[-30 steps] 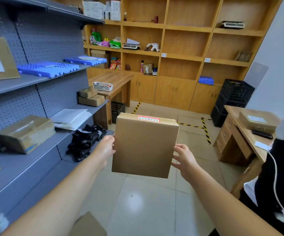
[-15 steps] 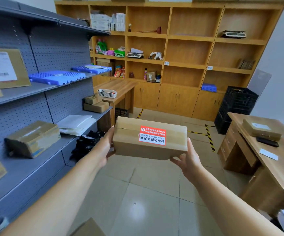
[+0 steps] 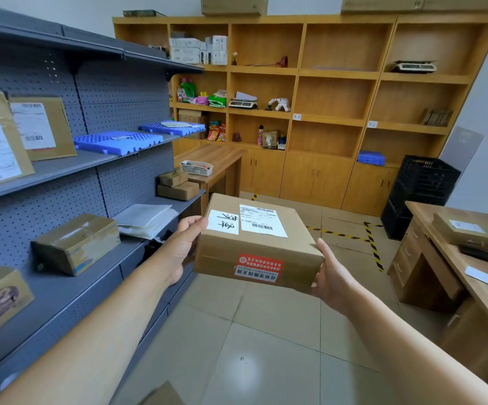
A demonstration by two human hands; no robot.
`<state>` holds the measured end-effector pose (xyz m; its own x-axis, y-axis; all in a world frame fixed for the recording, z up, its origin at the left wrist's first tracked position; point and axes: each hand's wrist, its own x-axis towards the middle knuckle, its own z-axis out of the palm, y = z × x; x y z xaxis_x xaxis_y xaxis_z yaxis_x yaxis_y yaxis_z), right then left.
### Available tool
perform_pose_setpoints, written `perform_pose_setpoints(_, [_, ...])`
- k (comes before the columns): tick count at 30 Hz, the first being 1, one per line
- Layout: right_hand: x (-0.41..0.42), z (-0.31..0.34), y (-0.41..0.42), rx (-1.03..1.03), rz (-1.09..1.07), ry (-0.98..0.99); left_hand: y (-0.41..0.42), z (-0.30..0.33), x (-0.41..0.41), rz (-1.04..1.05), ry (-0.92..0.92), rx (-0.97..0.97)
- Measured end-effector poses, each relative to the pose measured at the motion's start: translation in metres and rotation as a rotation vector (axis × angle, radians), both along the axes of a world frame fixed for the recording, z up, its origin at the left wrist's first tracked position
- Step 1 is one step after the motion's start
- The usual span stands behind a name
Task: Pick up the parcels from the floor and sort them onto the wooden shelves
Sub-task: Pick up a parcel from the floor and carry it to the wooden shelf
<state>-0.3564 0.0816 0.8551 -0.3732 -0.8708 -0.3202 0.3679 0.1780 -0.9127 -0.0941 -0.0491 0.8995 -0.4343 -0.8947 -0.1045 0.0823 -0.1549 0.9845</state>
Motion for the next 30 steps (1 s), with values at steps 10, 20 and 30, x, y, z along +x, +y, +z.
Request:
perform_pose_setpoints(10, [-0.017,0.014,-0.005,-0.168,0.137,0.128,0.002,-0.003,0.007,-0.089,-0.028,-0.083])
perform_pose_setpoints(20, [-0.038,0.040,-0.013,-0.292,0.107,0.117,0.006,0.024,-0.009,-0.035,-0.163,-0.290])
perform_pose_setpoints(30, [-0.064,0.037,-0.024,-0.331,0.162,0.144,0.004,0.022,-0.048,0.043,-0.186,-0.345])
